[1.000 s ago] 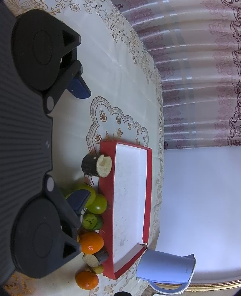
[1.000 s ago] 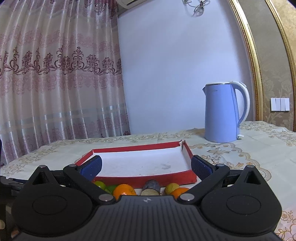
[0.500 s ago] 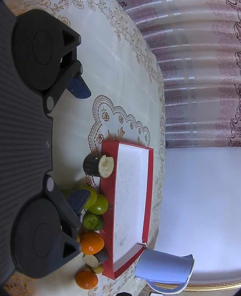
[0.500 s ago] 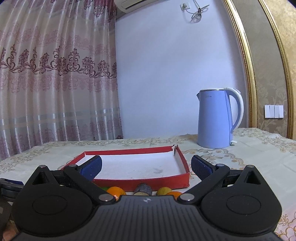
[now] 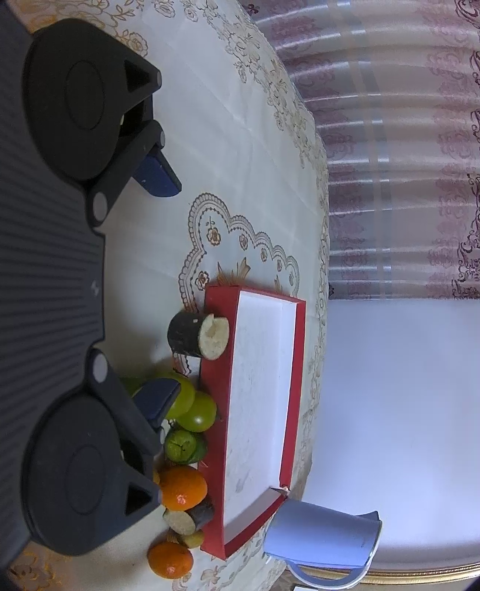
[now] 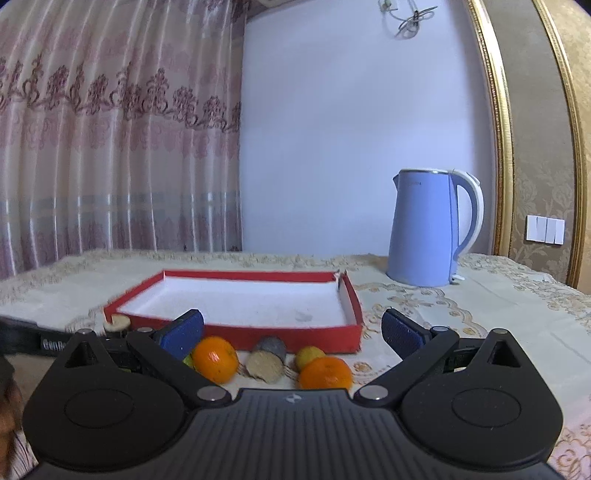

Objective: Organize fruits
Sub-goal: 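Move the right tool toward the orange in front of the red tray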

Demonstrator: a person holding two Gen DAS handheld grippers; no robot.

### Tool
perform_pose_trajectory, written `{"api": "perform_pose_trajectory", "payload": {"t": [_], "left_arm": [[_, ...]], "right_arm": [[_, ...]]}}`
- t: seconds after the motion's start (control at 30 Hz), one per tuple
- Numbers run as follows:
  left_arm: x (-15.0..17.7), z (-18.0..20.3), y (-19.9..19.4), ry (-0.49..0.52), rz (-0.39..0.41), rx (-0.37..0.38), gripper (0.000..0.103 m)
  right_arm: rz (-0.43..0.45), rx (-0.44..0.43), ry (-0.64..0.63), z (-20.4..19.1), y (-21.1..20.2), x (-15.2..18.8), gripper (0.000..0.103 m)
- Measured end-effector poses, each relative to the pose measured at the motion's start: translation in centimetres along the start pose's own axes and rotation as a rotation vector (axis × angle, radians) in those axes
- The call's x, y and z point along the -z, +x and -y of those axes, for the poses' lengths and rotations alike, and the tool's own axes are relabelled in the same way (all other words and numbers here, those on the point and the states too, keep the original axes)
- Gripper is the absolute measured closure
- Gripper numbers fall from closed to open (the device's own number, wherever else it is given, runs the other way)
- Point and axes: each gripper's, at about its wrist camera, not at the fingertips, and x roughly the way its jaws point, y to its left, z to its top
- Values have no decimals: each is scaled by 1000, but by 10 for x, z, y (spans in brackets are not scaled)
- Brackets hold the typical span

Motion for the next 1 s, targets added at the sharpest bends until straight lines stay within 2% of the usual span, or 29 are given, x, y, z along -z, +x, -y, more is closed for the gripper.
{"api": "perform_pose_trajectory", "payload": {"t": [0.17, 0.37, 0.67, 1.0], "left_arm": [[0, -1, 0, -14, -3, 4, 0], [0, -1, 0, -4, 3, 1, 0], [2, 3, 1, 7, 11, -6, 0], [3, 9, -3, 38, 21, 23, 0]], "right_arm": [[-15, 30, -47, 15, -4, 5, 0], [-53, 29, -13, 30, -1, 11, 0], [-72, 0, -31, 29, 2, 12, 0], [-80, -3, -23, 31, 4, 11, 0]]}}
